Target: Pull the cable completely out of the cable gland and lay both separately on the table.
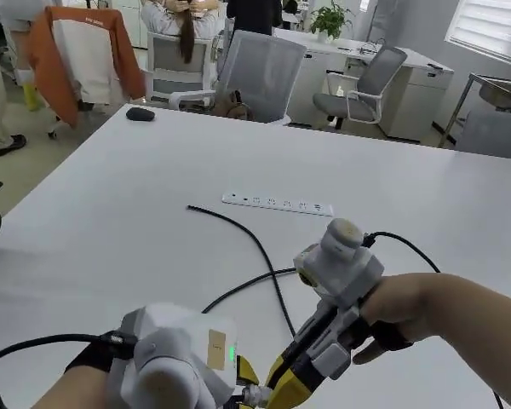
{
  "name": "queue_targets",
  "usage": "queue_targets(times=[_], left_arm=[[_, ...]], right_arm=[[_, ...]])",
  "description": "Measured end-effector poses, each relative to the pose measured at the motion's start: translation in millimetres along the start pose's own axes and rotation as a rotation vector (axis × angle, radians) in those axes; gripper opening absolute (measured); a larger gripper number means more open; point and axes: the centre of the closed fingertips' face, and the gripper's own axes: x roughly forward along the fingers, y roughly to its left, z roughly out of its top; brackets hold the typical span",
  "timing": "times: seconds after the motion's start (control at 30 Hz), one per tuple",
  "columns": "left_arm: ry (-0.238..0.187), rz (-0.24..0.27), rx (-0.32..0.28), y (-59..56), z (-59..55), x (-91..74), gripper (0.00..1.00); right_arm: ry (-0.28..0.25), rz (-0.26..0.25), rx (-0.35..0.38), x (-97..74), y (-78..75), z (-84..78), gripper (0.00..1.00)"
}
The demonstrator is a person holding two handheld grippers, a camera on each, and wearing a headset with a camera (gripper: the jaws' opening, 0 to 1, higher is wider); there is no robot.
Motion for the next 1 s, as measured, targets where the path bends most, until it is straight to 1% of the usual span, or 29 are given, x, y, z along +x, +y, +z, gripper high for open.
queue_targets(times=[0.17,0.33,0.5,0.6,0.77,0.83,0.9,0.93,1.0], left_arm=[[-0.019,0.008,-0.014,2.3,0.5,-1.3,0.17],[-0.015,0.006,-0.017,-0.6,1.2,-2.8,0.17],[-0.009,0.005,-0.005,-1.7,-0.2,-3.0,0.17],[-0.013,-0.001,0.002,-2.8,0.3,-2.2,0.17],[0.0,-0.018,0.01,-7.3,-2.3,0.4,0.17],[0.011,-0.017,0.009,-6.4,-4.9,1.6,0.17],[0.006,-0.018,-0.015,-5.5,-5.4,2.0,0.17],[0.006,-0.016,-0.02,-4.9,-5.5,1.5,0.17],[0.007,-0.009,-0.042,-2.1,-7.0,0.3,0.17]], right_arm=[[0.007,-0.003,-0.013,-1.3,1.2,4.2,0.12],[0.043,-0.017,-0.032,0.9,-0.3,3.7,0.12],[0.048,-0.019,-0.022,3.0,-0.8,4.2,0.12],[0.048,-0.004,-0.018,4.3,0.2,5.1,0.13],[0.095,0.004,-0.025,10.2,1.6,1.4,0.12],[0.118,-0.02,-0.074,11.1,0.0,0.7,0.12],[0.139,-0.038,-0.124,10.2,-1.4,0.5,0.11],[0.145,-0.055,-0.147,10.0,-1.7,1.3,0.11],[0.143,-0.091,-0.166,10.1,-3.0,4.5,0.1]])
